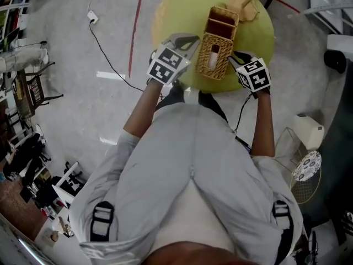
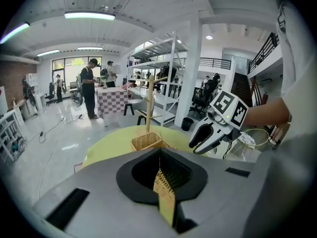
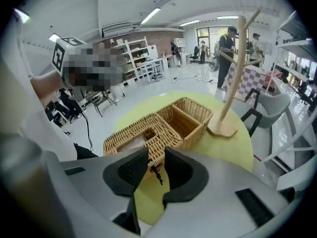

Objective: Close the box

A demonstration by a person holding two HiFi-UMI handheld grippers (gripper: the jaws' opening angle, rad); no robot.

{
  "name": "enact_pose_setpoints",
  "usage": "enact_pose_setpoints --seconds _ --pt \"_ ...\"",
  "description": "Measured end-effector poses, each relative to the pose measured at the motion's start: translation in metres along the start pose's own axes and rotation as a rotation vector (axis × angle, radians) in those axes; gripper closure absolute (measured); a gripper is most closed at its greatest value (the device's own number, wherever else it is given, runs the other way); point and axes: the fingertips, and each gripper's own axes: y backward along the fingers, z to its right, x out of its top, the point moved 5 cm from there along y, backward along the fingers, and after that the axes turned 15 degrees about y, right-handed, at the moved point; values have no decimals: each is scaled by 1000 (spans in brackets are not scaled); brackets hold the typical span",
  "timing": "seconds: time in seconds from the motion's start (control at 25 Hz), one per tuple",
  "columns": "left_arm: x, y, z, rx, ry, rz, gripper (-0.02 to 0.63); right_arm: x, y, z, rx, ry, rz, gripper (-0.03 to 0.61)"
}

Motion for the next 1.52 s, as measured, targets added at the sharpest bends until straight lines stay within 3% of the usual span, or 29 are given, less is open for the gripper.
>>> enact_pose_setpoints --seconds 0.36,0.72,1.12,1.52 --pt "37 21 -6 -25 -80 93 584 51 65 26 -330 -56 101 538" --pt "101 63 -12 -22 -191 290 584 128 143 27 -571 35 284 554" --pt "159 117 -15 18 -298 452 584 186 204 23 -752 131 412 554" --pt "196 163 -12 40 -321 568 584 220 244 12 -796 165 527 554"
